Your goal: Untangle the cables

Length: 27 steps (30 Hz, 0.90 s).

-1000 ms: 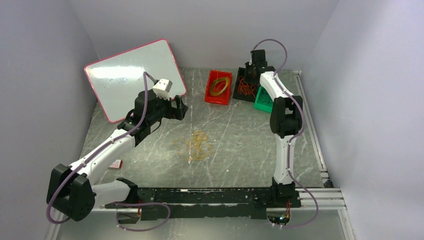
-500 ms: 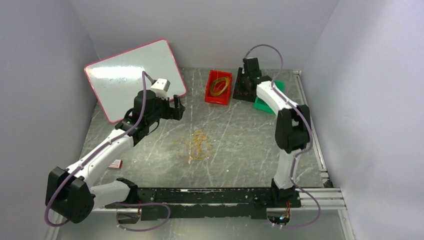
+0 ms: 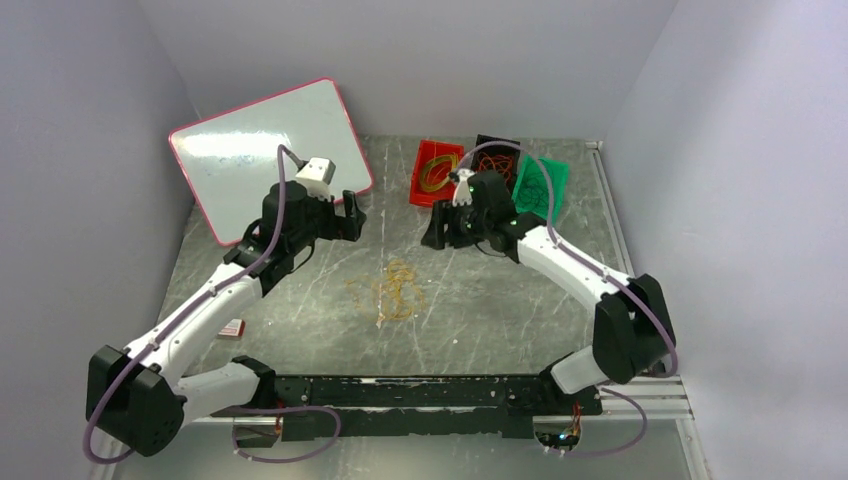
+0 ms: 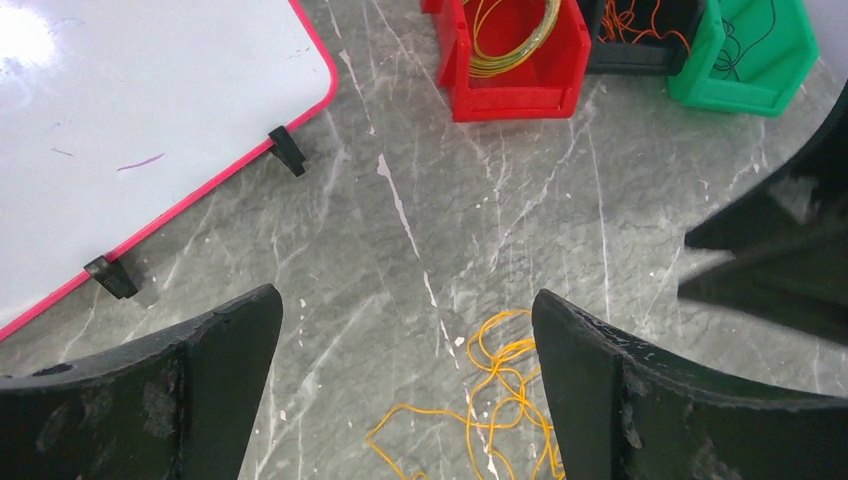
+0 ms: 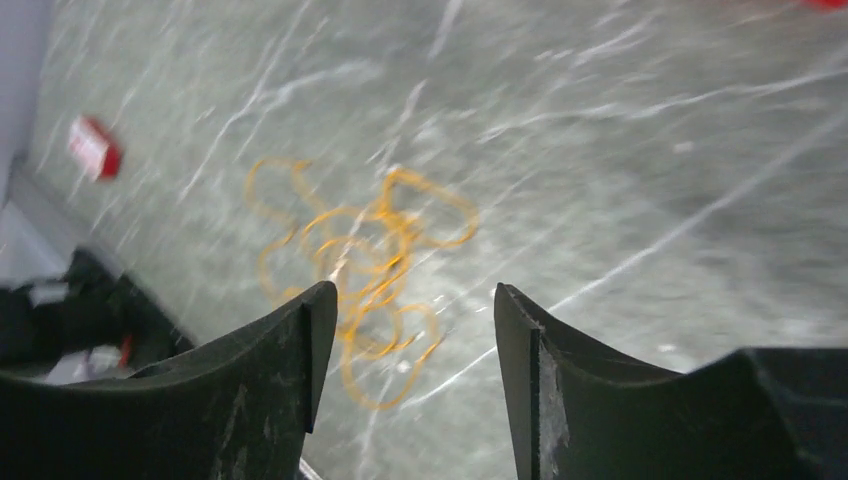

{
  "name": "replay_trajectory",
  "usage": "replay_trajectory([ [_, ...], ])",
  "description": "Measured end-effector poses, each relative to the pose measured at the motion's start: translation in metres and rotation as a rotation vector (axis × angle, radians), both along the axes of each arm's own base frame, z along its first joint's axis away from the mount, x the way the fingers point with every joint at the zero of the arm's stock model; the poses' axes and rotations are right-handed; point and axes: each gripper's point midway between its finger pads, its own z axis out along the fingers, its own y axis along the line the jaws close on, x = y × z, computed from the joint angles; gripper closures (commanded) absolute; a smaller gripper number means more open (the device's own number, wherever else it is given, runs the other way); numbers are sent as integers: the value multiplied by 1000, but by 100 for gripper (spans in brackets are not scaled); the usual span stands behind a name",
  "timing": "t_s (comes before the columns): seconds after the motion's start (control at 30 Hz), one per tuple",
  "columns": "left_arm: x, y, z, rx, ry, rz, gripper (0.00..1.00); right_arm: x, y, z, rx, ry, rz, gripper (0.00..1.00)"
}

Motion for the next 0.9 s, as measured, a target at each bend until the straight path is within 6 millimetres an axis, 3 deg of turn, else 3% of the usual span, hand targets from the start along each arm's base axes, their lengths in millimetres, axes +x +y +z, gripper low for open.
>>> replay_trajectory([
  [0.13,-5,0,4,-19,-5,-4,1,-45,28,9,83,31,150,37],
  [0.3,-19,2,-6,-61,28,-3,1,-79,42,13,115,48,247,41],
  [0.53,-26,-1,-14,-92,65,-4,2,-121,49,-35,12,121,250,49],
  [0.7,-27,-3,-15,-102,74,-12,3,-136,51,-66,-55,143,211,52],
  [0.9,-28,-4,-15,-105,80,-18,3,-124,47,-81,-130,98,107,67],
])
